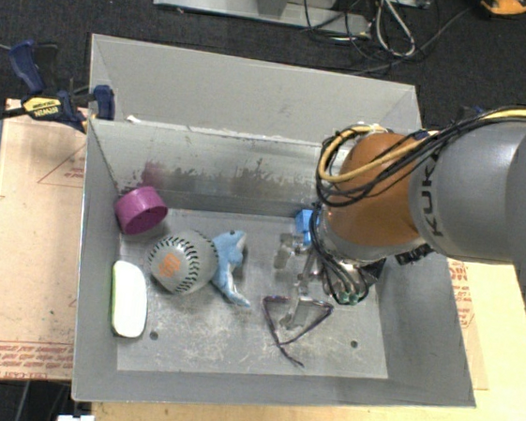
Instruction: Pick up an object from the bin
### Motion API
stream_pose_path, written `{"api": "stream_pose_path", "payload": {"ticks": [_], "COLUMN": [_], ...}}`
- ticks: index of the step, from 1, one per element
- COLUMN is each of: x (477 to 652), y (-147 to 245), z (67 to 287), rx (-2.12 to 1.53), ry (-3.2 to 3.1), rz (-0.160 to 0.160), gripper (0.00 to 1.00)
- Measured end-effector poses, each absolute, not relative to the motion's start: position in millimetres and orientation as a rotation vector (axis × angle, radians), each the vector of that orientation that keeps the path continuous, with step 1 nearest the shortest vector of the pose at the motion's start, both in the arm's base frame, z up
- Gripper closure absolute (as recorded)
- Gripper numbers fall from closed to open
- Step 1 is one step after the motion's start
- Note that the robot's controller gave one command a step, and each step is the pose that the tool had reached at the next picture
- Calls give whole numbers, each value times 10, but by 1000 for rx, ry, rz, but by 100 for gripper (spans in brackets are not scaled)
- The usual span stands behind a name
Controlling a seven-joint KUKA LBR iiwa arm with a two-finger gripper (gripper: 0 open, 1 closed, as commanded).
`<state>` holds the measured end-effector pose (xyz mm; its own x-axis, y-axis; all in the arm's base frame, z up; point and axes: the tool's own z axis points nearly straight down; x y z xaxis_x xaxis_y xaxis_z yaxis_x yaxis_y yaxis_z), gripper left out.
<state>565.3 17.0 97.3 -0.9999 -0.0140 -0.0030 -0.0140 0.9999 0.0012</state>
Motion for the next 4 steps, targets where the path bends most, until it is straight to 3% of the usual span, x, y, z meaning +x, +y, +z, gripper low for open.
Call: {"api": "stream_pose_path", "payload": {"ticks": [1, 2, 3, 4], "x": [5653, 5753, 5753, 5881], "y": [170, 70, 70, 42], "z": [973, 974, 973, 782], "rx": [-22, 4, 4, 44], "ry": [3139, 3136, 3136, 3134], "rz": [2, 3, 3, 6], "gripper": [0, 100, 100, 0]}}
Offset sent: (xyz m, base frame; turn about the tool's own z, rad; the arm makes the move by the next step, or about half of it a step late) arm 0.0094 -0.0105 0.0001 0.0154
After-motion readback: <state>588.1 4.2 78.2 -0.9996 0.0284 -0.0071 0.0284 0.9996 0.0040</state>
